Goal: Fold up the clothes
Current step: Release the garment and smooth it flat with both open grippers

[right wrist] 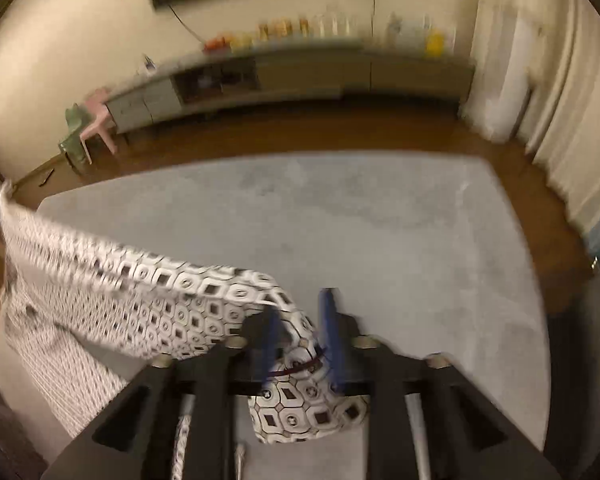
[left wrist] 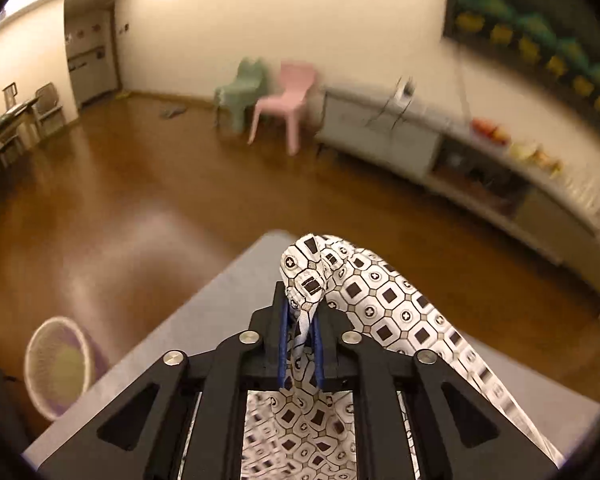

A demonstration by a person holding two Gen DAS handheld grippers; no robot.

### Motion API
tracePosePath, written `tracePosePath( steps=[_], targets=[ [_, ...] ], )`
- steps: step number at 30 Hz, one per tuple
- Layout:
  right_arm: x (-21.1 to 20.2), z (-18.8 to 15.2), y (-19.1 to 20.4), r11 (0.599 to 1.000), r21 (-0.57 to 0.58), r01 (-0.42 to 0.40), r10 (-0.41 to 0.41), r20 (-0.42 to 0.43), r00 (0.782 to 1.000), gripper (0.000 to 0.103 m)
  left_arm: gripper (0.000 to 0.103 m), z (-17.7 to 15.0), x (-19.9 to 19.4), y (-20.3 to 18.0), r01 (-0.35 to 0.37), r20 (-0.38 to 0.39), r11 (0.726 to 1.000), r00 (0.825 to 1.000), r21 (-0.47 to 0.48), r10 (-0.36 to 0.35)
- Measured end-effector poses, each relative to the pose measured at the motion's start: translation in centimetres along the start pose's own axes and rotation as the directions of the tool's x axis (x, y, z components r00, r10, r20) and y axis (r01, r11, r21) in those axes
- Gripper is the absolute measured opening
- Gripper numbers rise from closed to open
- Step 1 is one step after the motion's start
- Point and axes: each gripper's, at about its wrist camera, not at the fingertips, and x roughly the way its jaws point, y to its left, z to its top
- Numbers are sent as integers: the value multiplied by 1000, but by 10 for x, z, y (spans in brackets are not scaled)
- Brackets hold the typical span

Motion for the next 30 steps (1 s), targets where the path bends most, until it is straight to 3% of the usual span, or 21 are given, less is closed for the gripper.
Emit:
tracePosePath(
  steps=[1,4,7,9,12,14,16,18,20,22,24,26,28,29,30],
  targets=[
    [16,15,-4,999,9,46,-46,6,999,58,21,-5,6,3,4,-14,1000,1000,-8,-4],
    [36,23,-12,992,108,68,-72,36,997,59,25,-19,23,11,15,-53,999,998,-29,-17],
    [37,14,-7,980,170,-105,85,122,989,64,32,-36,35,25,0,-66,1000,998,26,2],
    [42,11,-2,971,181,-156,131,145,981,64,36,-45,41,34,5,-87,999,996,46,-1],
    [47,15,8,987,154,-49,21,178,984,64,37,-48,44,46,21,-127,997,992,76,-11],
    [57,13,22,994,107,-32,16,144,990,64,41,-56,27,58,79,-135,995,988,56,-71],
    [68,10,38,998,55,-24,18,101,995,64,51,-71,6,74,145,-145,988,980,51,-136],
    [81,4,52,1000,3,-5,5,59,998,64,52,-93,-12,91,184,-168,980,971,74,-170],
    [97,-8,66,998,-50,31,-30,19,999,64,52,-120,-22,111,196,-215,973,962,121,-167],
    [112,-19,79,992,-104,65,-67,-19,998,63,52,-134,-23,130,151,-225,980,967,131,-119],
    [114,-20,68,995,-57,84,-85,-18,996,63,52,-146,-22,152,114,-235,989,968,92,-90],
    [111,-16,55,973,-48,224,-226,-36,974,63,52,-156,-19,173,90,-249,996,965,26,-81],
    [106,-15,48,933,-69,353,-357,-69,931,64,52,-166,-19,185,52,-243,998,969,34,-42],
    [104,-14,44,907,-82,414,-420,-86,903,59,52,-170,-18,182,72,-252,995,966,67,-53],
    [90,-18,50,911,-75,404,-409,-63,910,59,52,-174,-17,180,92,-261,991,963,97,-64]
  ],
)
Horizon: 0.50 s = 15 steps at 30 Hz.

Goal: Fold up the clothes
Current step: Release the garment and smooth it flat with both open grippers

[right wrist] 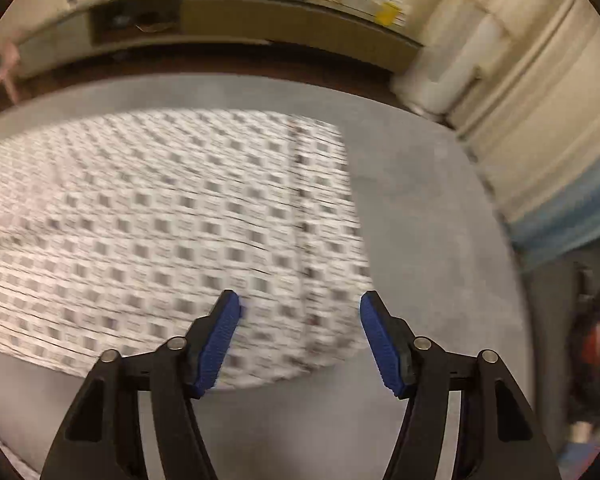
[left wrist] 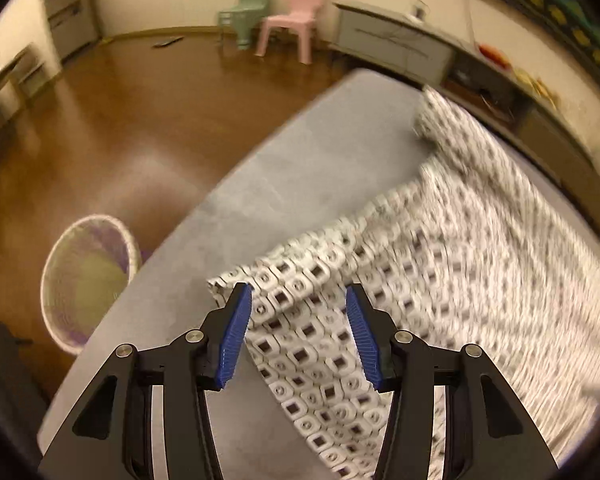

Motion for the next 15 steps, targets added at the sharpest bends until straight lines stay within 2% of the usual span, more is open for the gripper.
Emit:
tracePosePath(
  steps=[2,4,5,7,8,9,10,13,14,15],
  targets=[
    [-36,-12,1,998,18,-66,64,73,995,58,52,-9,5,-5,49,-4,998,999,33,-49],
    [-77,-36,18,981,-7,-196,195,128,972,58,52,-17,9,-10,75,-23,996,997,54,-74],
    [-99,-54,37,957,-49,-286,290,134,948,58,52,-23,11,-12,73,-36,995,997,69,-71],
    [-127,-96,70,896,-149,-419,435,99,895,58,53,-28,13,-19,16,-33,994,999,111,-12],
    [-134,-117,87,864,-203,-460,480,61,875,58,53,-31,13,-21,-11,-33,992,999,127,15],
    [-140,-139,104,830,-254,-496,517,18,856,58,53,-35,12,-17,-21,-54,995,998,96,26],
    [-139,-151,111,822,-282,-495,515,-5,857,58,53,-38,10,-14,-33,-73,997,997,68,38],
    [-131,-181,126,814,-350,-465,477,-56,877,59,54,-56,1,-4,-83,-87,993,992,79,90],
    [-128,-178,122,822,-351,-449,457,-63,887,61,54,-65,-3,2,-106,-96,991,989,80,114],
    [-124,-170,114,847,-329,-418,424,-56,904,61,55,-73,-8,9,-137,-102,987,984,82,145]
  ],
)
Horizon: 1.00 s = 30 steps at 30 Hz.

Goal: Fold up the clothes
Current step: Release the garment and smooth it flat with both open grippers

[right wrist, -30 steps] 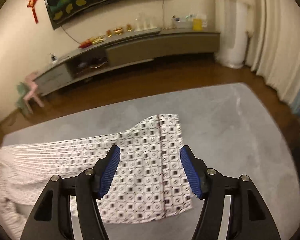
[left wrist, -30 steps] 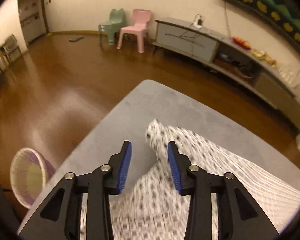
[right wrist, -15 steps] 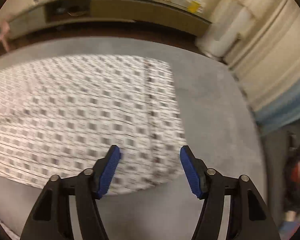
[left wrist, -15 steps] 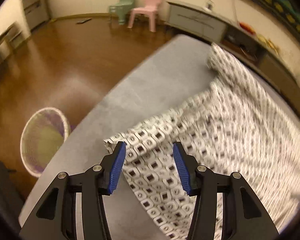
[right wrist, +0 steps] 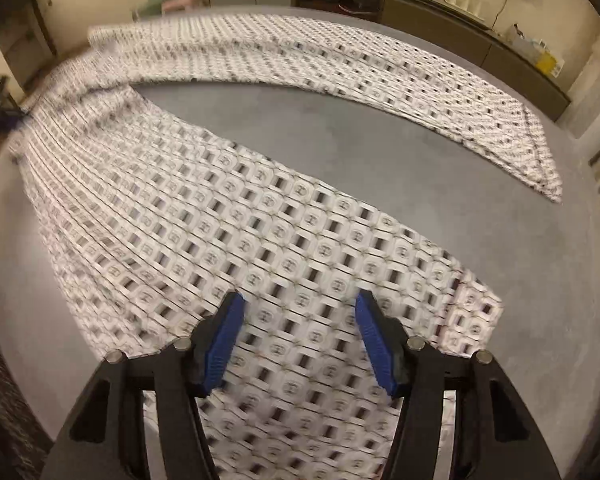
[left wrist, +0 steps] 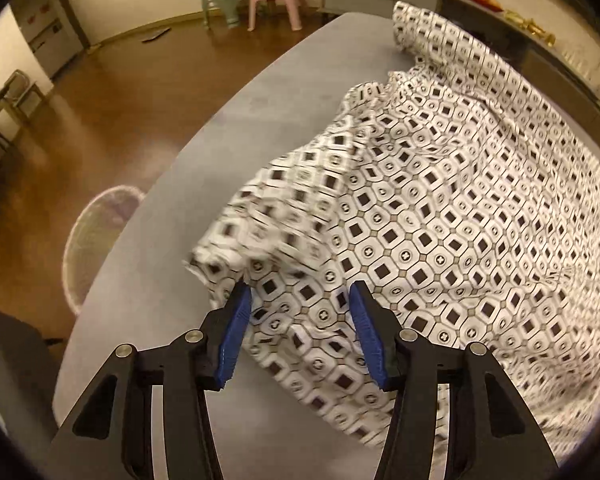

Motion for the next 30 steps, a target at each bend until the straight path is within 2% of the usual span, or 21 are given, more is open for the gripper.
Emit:
tracePosePath(
  steps=[2,4,6,8,9,11,13,15,17,18,23,24,26,29,30],
  targets=[
    [-1,8,-33,989,52,136,-137,10,991,61,56,-17,-5,7,-58,-1,998,998,16,58],
    [-1,17,-62,952,104,289,-291,8,957,61,54,-30,-14,0,-97,13,994,995,46,96],
    [-7,18,-90,929,195,314,-321,7,947,61,52,-42,-25,-8,-133,33,988,991,74,130],
    [-30,15,-97,939,284,195,-217,48,975,59,52,-45,-52,-18,-104,135,992,986,74,93],
    [-44,13,-87,949,287,133,-165,92,982,59,52,-45,-57,-21,-85,151,994,986,76,73],
    [-64,10,-52,977,214,6,-40,156,987,59,52,-45,-50,-31,-27,141,995,990,92,14],
    [-68,0,-12,988,120,-100,80,160,984,59,52,-45,-42,-41,29,129,994,991,108,-42],
    [-53,-11,15,995,42,-89,84,95,992,59,52,-41,-25,-42,22,94,993,995,119,-33],
    [-45,-15,14,998,30,-61,60,45,997,59,52,-39,-10,-34,-5,65,994,998,105,-2],
    [-42,-16,11,999,28,-47,46,21,999,59,52,-40,-6,-26,4,57,997,998,78,-8],
    [-45,-25,-39,990,107,94,-91,-30,995,59,52,-48,5,4,91,-9,995,996,-39,-91],
    [-48,-24,-55,983,128,130,-125,-42,991,59,53,-49,4,4,106,-7,993,994,-43,-107],
    [-55,-28,-84,966,195,170,-162,-56,985,59,54,-55,3,-2,79,5,997,997,2,-79],
    [-68,-45,-96,959,270,83,-71,-54,996,59,54,-61,1,-5,41,9,999,999,35,-41],
    [-74,-47,-97,955,284,87,-75,-54,996,59,54,-63,1,-4,31,8,999,999,38,-31]
  ],
)
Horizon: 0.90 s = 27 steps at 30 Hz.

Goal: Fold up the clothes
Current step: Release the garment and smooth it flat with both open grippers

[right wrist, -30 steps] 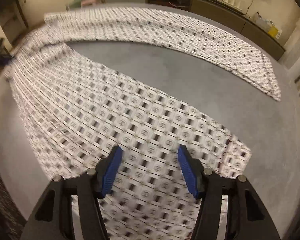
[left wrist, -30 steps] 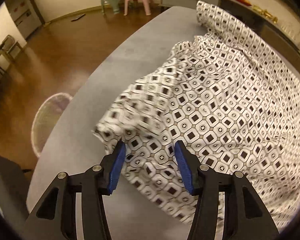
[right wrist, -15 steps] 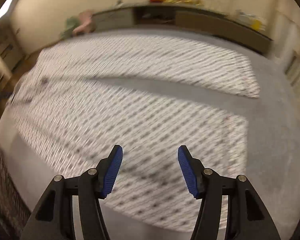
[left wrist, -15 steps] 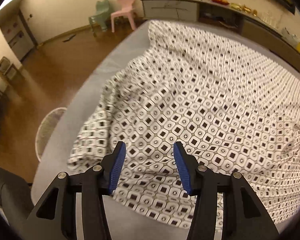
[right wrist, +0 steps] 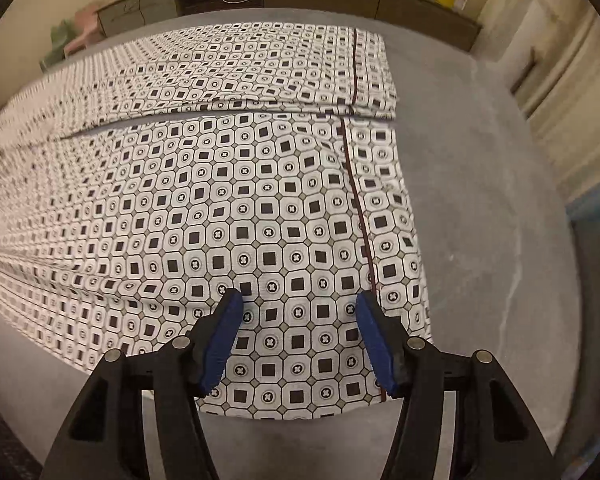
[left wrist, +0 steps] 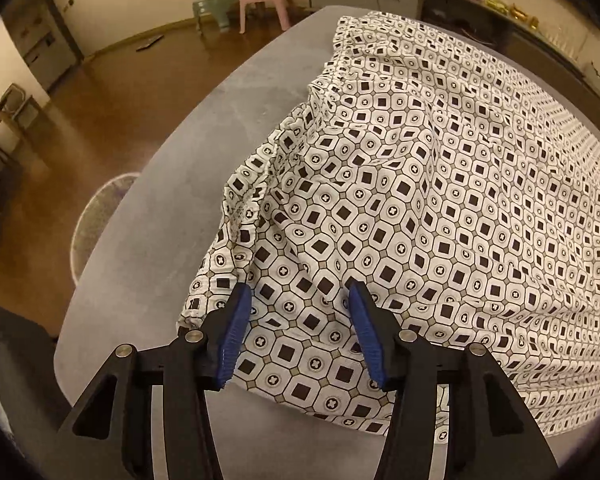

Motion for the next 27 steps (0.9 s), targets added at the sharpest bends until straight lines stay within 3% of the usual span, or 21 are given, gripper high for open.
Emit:
tracePosePath(
  steps=[3,5,7,11,13,16,17,18,20,22,25,27],
  targets=[
    [-31,-4,13,1000,-16,-15,16,81,997,59,54,-5,0,0,-17,-10,1000,1000,19,17],
    [-43,-6,31,995,-50,-81,85,101,991,59,54,-9,0,-2,-31,-16,998,999,54,32],
    [-41,-9,46,990,-92,-107,113,64,992,59,56,-12,-1,-5,-57,-19,994,998,94,60],
    [-50,-27,53,981,-173,-83,85,5,996,59,59,-25,-7,-10,-162,6,971,987,176,163],
    [-62,-40,48,976,-207,-65,61,-24,998,60,58,-23,-25,-23,-267,82,939,963,216,256],
    [-80,-50,41,980,-195,32,-31,5,999,60,56,-19,-63,-59,-205,205,951,966,231,158],
    [-90,-48,41,984,-177,13,-6,37,999,60,56,-17,-74,-72,-179,240,954,963,242,120],
    [-101,-46,43,987,-160,-21,33,72,997,60,57,-18,-77,-98,-99,225,952,974,290,32],
    [-113,-45,63,981,-165,-104,120,96,988,60,57,-19,-84,-150,58,182,923,974,381,-136],
    [-112,-47,83,968,-203,-151,171,86,981,60,57,-25,-77,-214,130,125,861,968,491,-217],
    [-75,-32,80,954,-252,-161,181,59,982,60,57,-6,-46,-249,87,101,814,979,574,-176],
    [-45,-23,70,954,-268,-138,157,54,986,60,56,16,-20,-266,88,86,830,983,550,-161]
  ],
)
